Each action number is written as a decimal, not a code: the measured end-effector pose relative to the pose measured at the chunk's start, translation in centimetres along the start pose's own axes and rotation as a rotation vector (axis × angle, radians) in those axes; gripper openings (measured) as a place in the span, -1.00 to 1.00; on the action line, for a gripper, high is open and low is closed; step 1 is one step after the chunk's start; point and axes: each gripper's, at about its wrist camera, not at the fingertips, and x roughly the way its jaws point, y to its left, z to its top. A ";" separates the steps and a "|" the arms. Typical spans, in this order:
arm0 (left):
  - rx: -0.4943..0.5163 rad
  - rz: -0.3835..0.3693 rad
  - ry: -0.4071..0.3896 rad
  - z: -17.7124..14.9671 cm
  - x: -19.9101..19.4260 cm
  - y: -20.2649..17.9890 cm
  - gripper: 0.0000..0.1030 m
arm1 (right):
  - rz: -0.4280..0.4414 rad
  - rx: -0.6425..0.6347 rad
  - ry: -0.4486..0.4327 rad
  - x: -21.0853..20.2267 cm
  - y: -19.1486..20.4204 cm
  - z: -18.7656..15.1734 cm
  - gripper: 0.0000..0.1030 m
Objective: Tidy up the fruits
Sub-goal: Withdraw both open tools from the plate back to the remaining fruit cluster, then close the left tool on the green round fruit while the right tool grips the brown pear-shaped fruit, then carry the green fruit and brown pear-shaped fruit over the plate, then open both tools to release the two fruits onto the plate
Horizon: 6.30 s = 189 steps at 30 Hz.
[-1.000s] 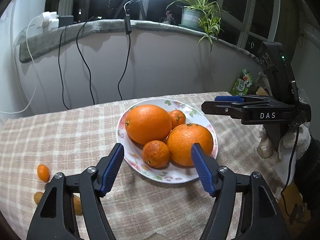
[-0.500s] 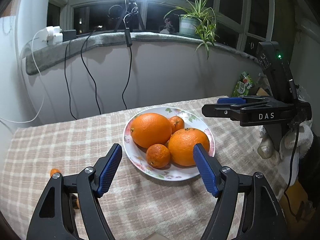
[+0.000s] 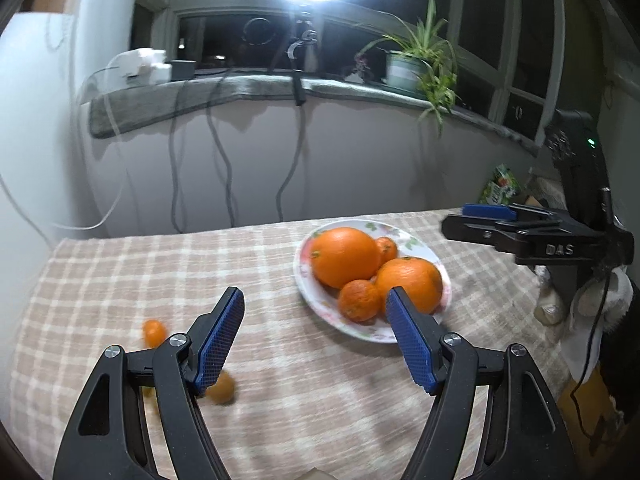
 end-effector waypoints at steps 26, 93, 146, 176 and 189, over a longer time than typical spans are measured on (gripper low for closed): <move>-0.222 0.172 0.040 -5.3 -4.5 12.9 0.22 | 0.198 -0.209 0.086 3.3 11.9 -1.8 0.65; -0.164 0.038 0.209 -7.8 0.6 10.7 -0.53 | 0.343 -0.272 0.325 13.8 17.9 -3.9 -0.40; -0.070 -0.118 0.113 -1.0 3.7 1.4 -0.53 | 0.092 -0.046 0.072 1.3 -0.5 -0.8 -0.40; -0.040 -0.123 0.156 0.3 7.2 0.2 -0.53 | 0.073 0.018 0.122 4.5 -5.2 -1.2 -0.40; -0.034 -0.128 0.142 0.5 6.8 0.0 -0.49 | 0.070 0.014 0.126 4.8 -4.7 -1.0 -0.40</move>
